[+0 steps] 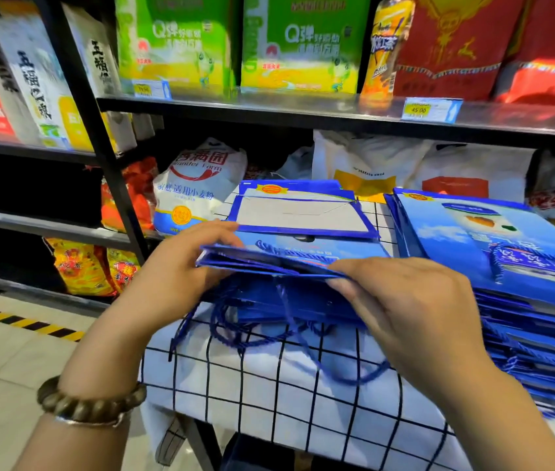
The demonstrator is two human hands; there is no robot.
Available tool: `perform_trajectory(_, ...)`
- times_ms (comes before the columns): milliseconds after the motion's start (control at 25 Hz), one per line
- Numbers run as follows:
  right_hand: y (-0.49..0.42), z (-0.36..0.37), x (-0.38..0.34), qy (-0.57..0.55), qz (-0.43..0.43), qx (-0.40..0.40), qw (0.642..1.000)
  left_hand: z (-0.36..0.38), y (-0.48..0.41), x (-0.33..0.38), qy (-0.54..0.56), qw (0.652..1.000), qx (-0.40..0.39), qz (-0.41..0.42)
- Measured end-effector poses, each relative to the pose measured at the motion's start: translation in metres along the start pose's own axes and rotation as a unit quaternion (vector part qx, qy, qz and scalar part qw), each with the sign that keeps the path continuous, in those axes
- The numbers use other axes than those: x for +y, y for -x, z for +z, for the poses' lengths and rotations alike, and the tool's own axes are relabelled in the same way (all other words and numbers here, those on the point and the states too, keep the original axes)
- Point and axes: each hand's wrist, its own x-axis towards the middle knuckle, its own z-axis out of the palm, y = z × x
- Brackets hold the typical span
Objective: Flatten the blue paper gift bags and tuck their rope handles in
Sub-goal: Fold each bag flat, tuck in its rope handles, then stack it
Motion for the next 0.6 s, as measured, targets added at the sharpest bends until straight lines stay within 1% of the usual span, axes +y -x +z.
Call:
perform_trajectory(80,-0.008,-0.007,0.001,-0.036,0.032,0.060,0.997,0.005,-0.007,0.003,0.086,0.995,0.046,-0.009)
perform_trajectory(160,-0.013,-0.013,0.009,-0.054,0.068,0.145,0.986,0.009,-0.015,0.005,0.113,0.989,0.095,-0.020)
perform_trajectory(200,-0.015,-0.015,0.017,-0.081,0.111,0.178,0.974,0.011,-0.018,0.005,0.127,0.985,0.112,-0.022)
perform_trajectory(240,-0.017,-0.018,0.023,-0.140,0.179,0.195,0.954,0.012,-0.020,0.004,0.143,0.981,0.132,-0.024)
perform_trajectory(280,-0.019,-0.018,0.028,-0.226,0.262,0.186,0.920,0.013,-0.023,0.005,0.163,0.974,0.155,-0.029)
perform_trajectory(320,-0.021,-0.014,0.033,-0.315,0.340,0.148,0.874,0.013,-0.026,0.005,0.187,0.965,0.179,-0.037)
perform_trajectory(360,-0.023,-0.008,0.036,-0.378,0.384,0.082,0.838,0.012,-0.029,0.006,0.216,0.955,0.198,-0.043)
perform_trajectory(400,-0.023,0.001,0.040,-0.395,0.397,0.020,0.828,0.010,-0.032,0.010,0.245,0.946,0.209,-0.043)
perform_trajectory(440,-0.023,0.008,0.043,-0.392,0.403,-0.010,0.827,0.008,-0.034,0.016,0.270,0.939,0.212,-0.032)
perform_trajectory(480,-0.025,0.012,0.045,-0.386,0.408,-0.006,0.827,0.005,-0.037,0.023,0.284,0.934,0.218,-0.018)
perform_trajectory(520,-0.030,0.012,0.047,-0.391,0.405,0.015,0.826,0.000,-0.039,0.031,0.290,0.929,0.231,-0.002)
perform_trajectory(600,-0.041,0.006,0.051,-0.409,0.386,0.045,0.826,-0.015,-0.045,0.054,0.307,0.916,0.255,0.045)
